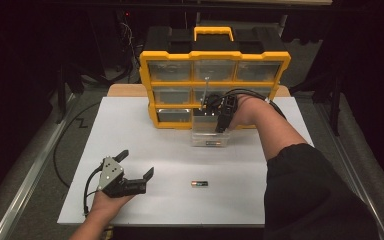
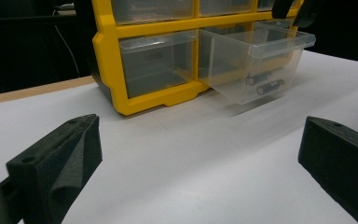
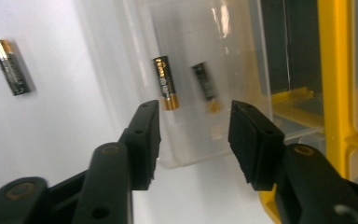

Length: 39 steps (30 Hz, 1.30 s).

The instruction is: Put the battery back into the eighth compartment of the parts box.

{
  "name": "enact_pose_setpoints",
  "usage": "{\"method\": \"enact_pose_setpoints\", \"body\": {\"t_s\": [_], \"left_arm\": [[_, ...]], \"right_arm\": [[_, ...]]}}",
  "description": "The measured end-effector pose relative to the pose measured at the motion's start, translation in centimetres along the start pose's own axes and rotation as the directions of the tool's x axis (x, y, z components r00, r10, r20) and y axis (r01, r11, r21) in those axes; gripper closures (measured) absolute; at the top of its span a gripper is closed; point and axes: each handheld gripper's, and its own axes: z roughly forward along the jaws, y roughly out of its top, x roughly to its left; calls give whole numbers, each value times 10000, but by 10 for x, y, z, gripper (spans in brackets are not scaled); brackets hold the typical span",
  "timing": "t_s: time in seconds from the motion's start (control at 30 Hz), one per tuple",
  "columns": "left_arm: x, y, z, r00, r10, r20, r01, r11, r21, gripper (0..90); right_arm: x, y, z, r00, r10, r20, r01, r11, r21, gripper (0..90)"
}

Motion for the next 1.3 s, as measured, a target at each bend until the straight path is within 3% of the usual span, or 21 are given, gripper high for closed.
{"method": "enact_pose_setpoints", "body": {"t_s": [0.2, 0.53, 0.97, 1.3], "left_arm": [[-1, 0, 0, 10000, 50, 2, -50, 10000, 5, 4], [0, 1, -1, 10000, -26, -82, 26, 10000, -24, 4], [0, 0, 0, 10000, -5, -56, 5, 10000, -16, 4], [0, 0, 1, 10000, 10, -49, -10, 10000, -2, 4]], "right_arm": [[18, -3, -8, 9996, -288, 69, 287, 9995, 133, 508], [44, -9, -16, 9997, -222, 94, 223, 9997, -68, 444], [65, -13, -3, 9997, -223, -82, 223, 9997, -69, 365], [80, -20, 18, 9988, -377, -298, 377, 9993, -17, 319]]}}
